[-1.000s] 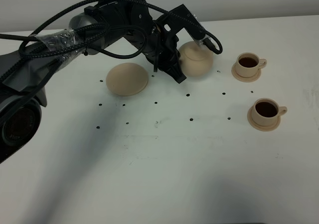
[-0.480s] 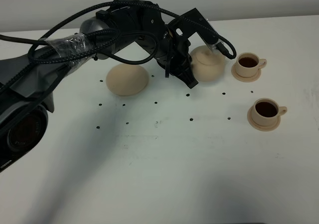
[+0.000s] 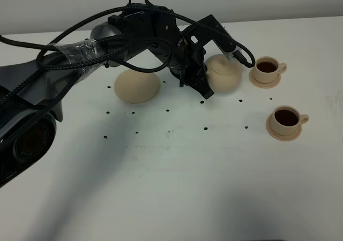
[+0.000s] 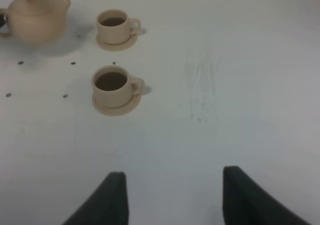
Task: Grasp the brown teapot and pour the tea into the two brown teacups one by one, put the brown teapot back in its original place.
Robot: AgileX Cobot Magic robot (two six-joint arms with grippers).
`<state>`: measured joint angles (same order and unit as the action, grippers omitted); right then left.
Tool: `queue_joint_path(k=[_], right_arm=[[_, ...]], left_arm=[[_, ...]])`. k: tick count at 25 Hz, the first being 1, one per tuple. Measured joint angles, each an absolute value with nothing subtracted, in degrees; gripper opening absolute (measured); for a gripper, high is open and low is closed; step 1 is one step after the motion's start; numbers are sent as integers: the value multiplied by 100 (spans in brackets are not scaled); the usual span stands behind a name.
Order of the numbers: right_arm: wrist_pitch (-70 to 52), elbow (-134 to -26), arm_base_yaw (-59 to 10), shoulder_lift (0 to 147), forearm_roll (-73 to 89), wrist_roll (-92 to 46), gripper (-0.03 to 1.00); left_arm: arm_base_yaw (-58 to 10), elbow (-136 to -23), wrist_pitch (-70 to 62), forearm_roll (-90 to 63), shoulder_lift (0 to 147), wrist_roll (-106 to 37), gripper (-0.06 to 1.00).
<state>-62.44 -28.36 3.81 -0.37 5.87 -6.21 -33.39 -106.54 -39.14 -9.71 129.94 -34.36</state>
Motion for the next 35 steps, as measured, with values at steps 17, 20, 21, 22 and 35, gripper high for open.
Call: queue_joint_path(k=[17, 20, 21, 22, 35], right_arm=[[-6244, -2836, 381, -37, 587, -621, 42], [-6244, -2836, 381, -37, 587, -621, 42], [-6244, -2836, 381, -37, 587, -621, 42], [-6244, -2836, 381, -37, 587, -621, 42], [-6244, -2836, 381, -37, 587, -621, 42]], left_arm=[[-2636, -10654, -5320, 146, 12109, -1405, 13], [-2459, -10654, -5548, 151, 12080, -1254, 13], [-2414, -10654, -5615, 153, 12080, -1219, 13], [-2374, -10654, -5676, 168, 12080, -1199, 13], [-1844, -8810, -4666, 466, 11046, -510, 13]])
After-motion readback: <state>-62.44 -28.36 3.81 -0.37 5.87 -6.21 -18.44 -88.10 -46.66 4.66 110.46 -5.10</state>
